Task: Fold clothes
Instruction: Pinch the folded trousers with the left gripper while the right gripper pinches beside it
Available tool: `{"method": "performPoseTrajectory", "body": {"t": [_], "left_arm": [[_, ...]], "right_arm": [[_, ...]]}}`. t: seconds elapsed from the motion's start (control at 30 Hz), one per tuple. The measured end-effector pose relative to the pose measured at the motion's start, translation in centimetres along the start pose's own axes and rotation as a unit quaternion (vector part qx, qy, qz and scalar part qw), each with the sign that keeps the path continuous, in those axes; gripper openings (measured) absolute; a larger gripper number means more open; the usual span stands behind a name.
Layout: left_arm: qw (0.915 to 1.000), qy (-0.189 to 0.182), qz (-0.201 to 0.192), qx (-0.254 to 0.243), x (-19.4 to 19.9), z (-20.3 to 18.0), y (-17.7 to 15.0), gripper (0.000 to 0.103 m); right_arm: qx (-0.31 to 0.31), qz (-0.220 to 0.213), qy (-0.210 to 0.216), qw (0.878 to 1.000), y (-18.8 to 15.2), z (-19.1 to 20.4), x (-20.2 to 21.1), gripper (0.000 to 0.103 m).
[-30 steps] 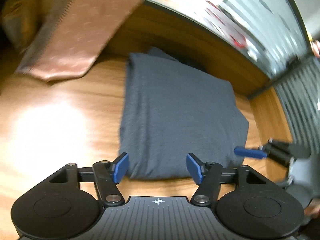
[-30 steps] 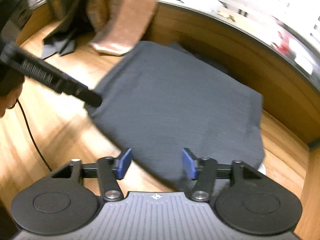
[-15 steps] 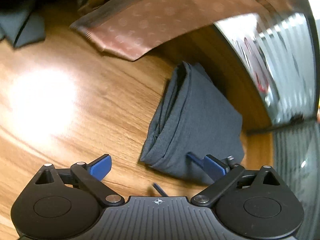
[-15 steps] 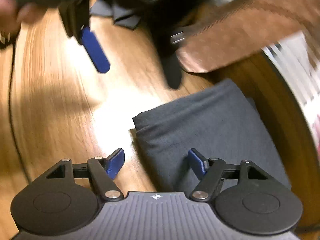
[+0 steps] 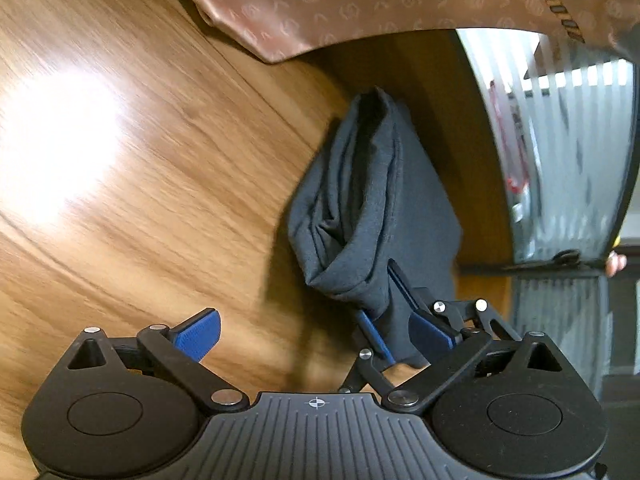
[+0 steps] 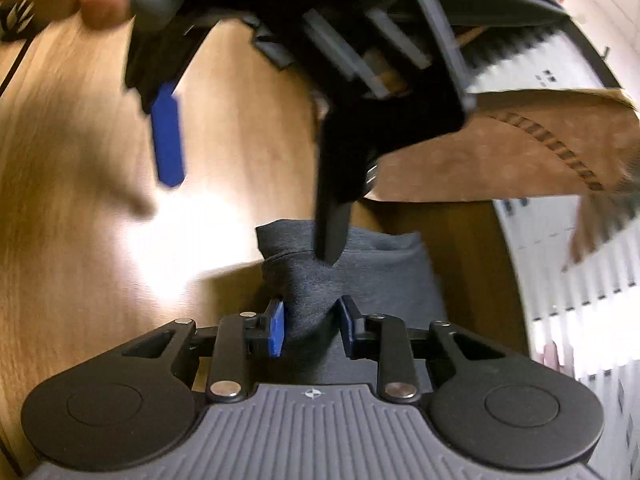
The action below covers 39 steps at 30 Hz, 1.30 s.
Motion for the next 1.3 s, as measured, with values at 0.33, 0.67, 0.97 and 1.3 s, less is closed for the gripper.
{"method": "performPoseTrajectory", "body": {"t": [0.33, 0.67, 0.97, 1.3], "left_arm": [[0.9993, -0.003, -0.024, 0.026, -2.6, -1.1, 1.3, 0.04], [0.999, 0.01, -0.039, 0.022, -2.5, -1.4, 1.1, 0.039], [0.9978, 0.015, -0.057, 0.03, -1.2, -1.3, 0.5, 0.075], [0.9958, -0.011, -0.054, 0.073, 0.4, 1.4, -2.7, 0.078]], "right_arm": [[-0.044, -0.003, 0.037, 0.998, -1.2, -1.9, 0.0, 0.037], [0.005, 0.041, 0.027, 0.999, -7.1, 0.9, -0.2, 0.042], [-0.033, 0.059, 0.045, 0.997, -6.4, -1.5, -0.3, 0.012], [-0.154, 0.037, 0.166, 0.973, -0.3, -1.3, 3.7, 0.0]]}}
Point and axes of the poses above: each gripper's, at about its wrist camera, not at the fingertips, and x roughly against the way its jaws point, z to its left, y to its top, the point moved 1 cm from there along -x, roughly the way its jaws point, and after that the axes turned 6 degrees about z, right-handed, at the moved point
